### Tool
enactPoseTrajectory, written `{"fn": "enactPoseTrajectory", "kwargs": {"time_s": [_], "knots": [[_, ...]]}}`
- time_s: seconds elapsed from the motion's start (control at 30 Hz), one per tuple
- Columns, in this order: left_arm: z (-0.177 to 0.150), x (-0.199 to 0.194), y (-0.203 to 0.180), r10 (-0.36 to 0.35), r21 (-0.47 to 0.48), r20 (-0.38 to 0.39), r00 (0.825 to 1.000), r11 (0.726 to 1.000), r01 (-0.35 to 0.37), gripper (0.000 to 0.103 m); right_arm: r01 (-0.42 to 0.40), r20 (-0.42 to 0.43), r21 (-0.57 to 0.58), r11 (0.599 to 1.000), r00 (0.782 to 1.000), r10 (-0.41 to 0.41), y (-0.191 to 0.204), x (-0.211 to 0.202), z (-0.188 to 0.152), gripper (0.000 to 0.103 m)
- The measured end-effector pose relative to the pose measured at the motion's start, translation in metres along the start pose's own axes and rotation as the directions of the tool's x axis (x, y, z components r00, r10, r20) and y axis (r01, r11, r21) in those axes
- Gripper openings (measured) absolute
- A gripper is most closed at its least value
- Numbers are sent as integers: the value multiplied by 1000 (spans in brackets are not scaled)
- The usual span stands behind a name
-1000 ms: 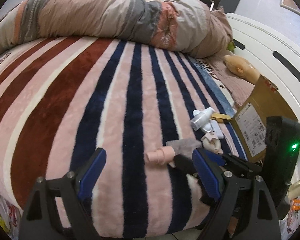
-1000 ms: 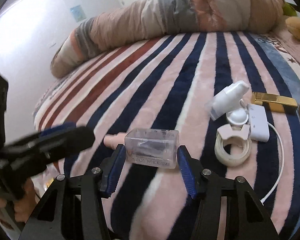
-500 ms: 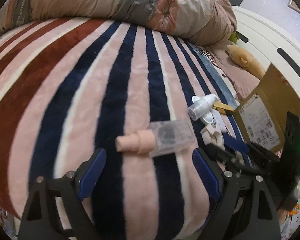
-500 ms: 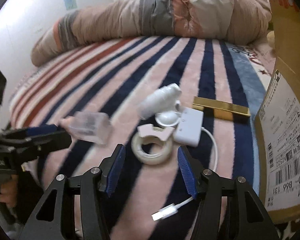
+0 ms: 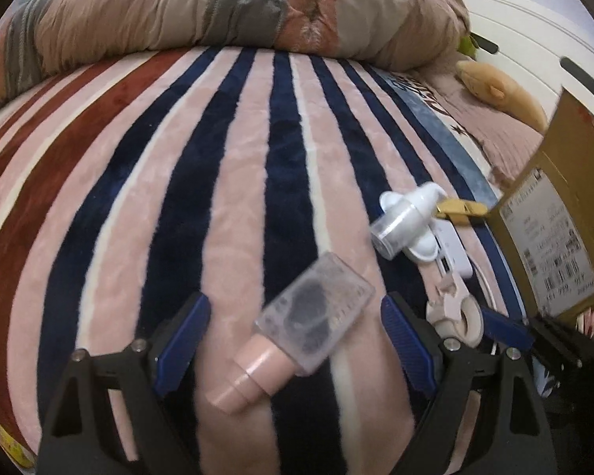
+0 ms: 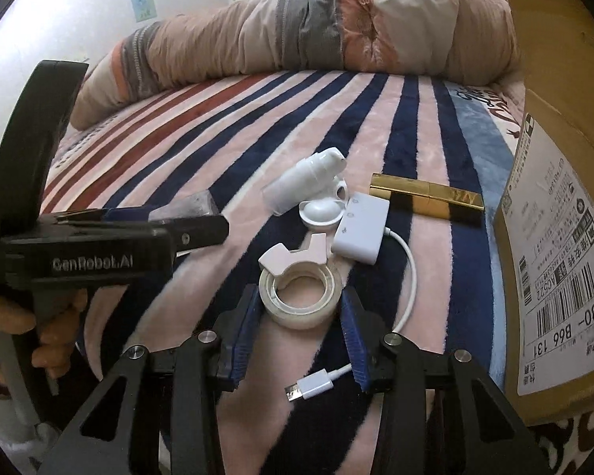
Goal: Organize rigid objects
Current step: 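Release the sanitizer bottle and regrasp it with the left gripper, then carry the sanitizer bottle with the left gripper while the right gripper grasps the tape roll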
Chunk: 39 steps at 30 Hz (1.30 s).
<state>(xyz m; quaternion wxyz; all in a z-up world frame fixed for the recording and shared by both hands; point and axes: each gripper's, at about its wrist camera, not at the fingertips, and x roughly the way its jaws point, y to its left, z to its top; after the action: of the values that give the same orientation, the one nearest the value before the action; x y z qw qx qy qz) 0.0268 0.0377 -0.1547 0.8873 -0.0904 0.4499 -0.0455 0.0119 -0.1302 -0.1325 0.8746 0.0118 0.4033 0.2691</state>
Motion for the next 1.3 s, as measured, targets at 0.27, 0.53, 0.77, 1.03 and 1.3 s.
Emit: {"fn": "enactPoseTrajectory", "kwargs": {"time_s": [0.27, 0.53, 0.77, 1.03, 1.3], "knots": [[-10, -8, 1, -11, 55, 11, 1000, 998, 11, 40, -13, 7, -16, 1000, 1000, 13, -2, -1, 0, 36], [-10, -9, 1, -71, 68, 3, 998, 995, 70, 33, -24, 6, -20, 1000, 1000, 24, -2, -3, -1, 36], [0, 6, -6, -47, 80, 21, 999, 996, 45, 32, -23, -4, -22, 999, 1000, 23, -2, 3, 4, 37], [3, -21, -3, -53, 95, 65, 996, 994, 47, 29, -8, 50, -46, 999, 999, 10, 8, -13, 8, 37], [31, -101, -26, -114, 163, 185, 976, 983, 84, 29, -20, 203, -98, 995, 978, 40, 26, -83, 30, 36]]}}
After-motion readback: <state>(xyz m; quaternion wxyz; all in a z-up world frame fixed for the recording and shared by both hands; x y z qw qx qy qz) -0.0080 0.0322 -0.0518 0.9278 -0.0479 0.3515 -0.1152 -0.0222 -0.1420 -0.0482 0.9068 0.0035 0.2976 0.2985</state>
